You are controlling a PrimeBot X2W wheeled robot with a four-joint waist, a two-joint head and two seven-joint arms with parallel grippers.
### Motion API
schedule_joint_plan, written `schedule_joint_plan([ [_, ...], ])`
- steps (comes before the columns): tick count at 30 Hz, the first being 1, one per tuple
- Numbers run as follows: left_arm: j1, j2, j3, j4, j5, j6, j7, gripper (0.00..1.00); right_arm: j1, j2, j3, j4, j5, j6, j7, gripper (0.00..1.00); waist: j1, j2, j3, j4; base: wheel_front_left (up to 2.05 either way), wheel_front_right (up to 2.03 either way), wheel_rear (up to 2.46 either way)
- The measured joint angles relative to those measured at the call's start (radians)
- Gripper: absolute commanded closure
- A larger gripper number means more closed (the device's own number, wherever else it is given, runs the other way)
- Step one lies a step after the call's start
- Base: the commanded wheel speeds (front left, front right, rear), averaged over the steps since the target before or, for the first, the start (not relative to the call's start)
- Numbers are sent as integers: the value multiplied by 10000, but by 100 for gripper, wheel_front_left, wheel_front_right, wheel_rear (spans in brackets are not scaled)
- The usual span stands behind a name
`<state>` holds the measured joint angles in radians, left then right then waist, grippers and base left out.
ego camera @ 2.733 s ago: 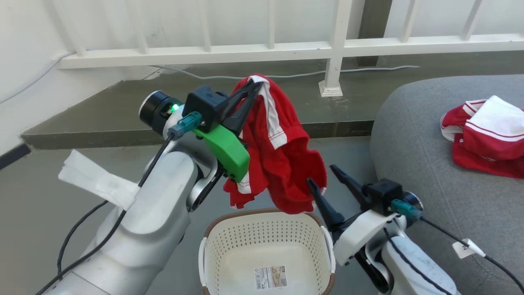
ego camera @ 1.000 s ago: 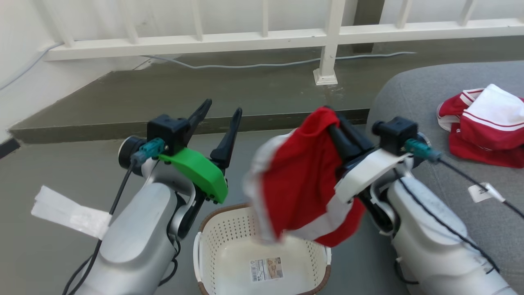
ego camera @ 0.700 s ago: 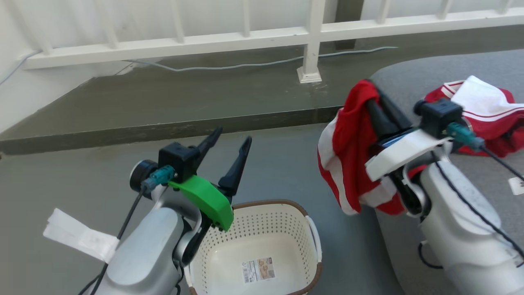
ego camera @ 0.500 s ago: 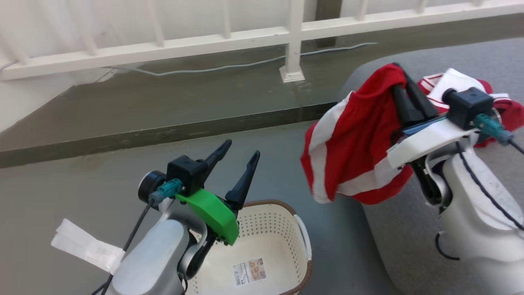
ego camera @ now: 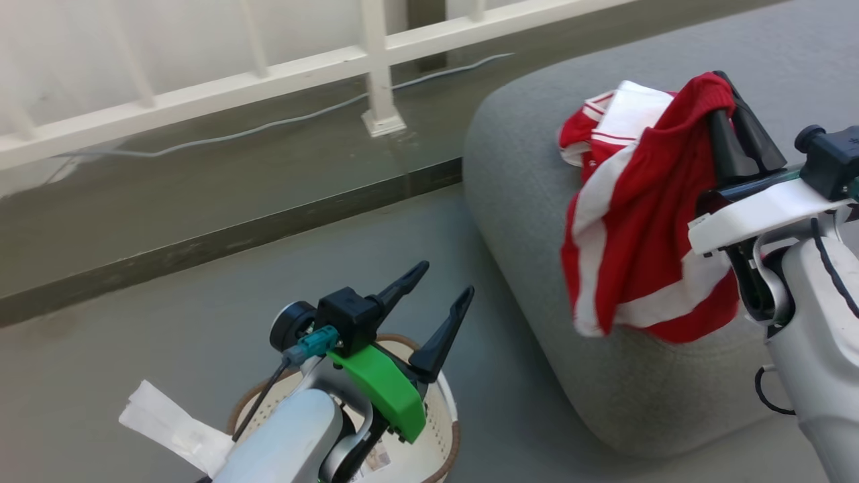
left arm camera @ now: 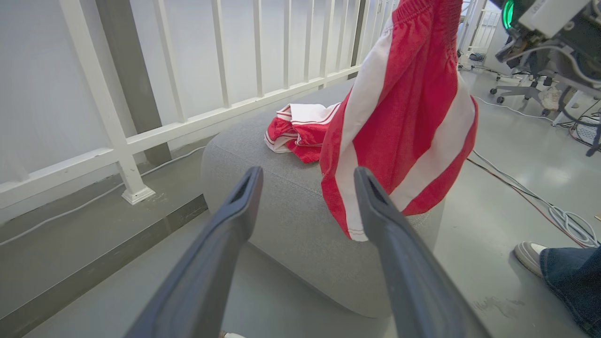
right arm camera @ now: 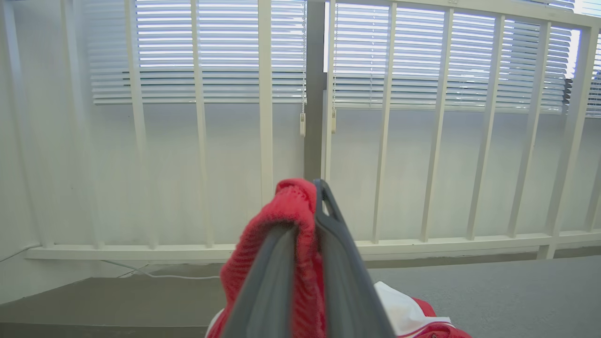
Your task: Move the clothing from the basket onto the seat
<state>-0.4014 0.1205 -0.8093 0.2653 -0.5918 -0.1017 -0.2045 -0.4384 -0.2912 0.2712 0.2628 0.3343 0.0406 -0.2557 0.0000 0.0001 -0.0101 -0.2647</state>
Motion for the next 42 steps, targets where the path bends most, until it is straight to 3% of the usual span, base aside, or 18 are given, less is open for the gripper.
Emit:
schedule_joint_plan([
  [12,284,33,-290,-418,81,-12,13,0,275,-364,-359,-288,2,-84,0,100,0,0,229,-1635,0,0,0],
  [18,282,0,-545,-625,148,-38,268,0,404,-575,-757,-336,19,-88,0,100,0,0,622,-2056,0,0,0],
  [24,266,77,-633,-895,192,-38,589,0,-12,-644,-974,-263,167,-84,0,100,0,0,1195,-2029,0,0,0],
  [33,37,552,-437,-1532,474,52,997,0,-2544,-1145,-1720,-217,487,-90,420,100,0,0,2239,-1631,0,0,0],
  [42,-755,1064,-161,-2518,688,138,1638,0,-4680,-1778,-2575,575,667,-520,1179,100,1,0,3571,-1045,0,0,0],
])
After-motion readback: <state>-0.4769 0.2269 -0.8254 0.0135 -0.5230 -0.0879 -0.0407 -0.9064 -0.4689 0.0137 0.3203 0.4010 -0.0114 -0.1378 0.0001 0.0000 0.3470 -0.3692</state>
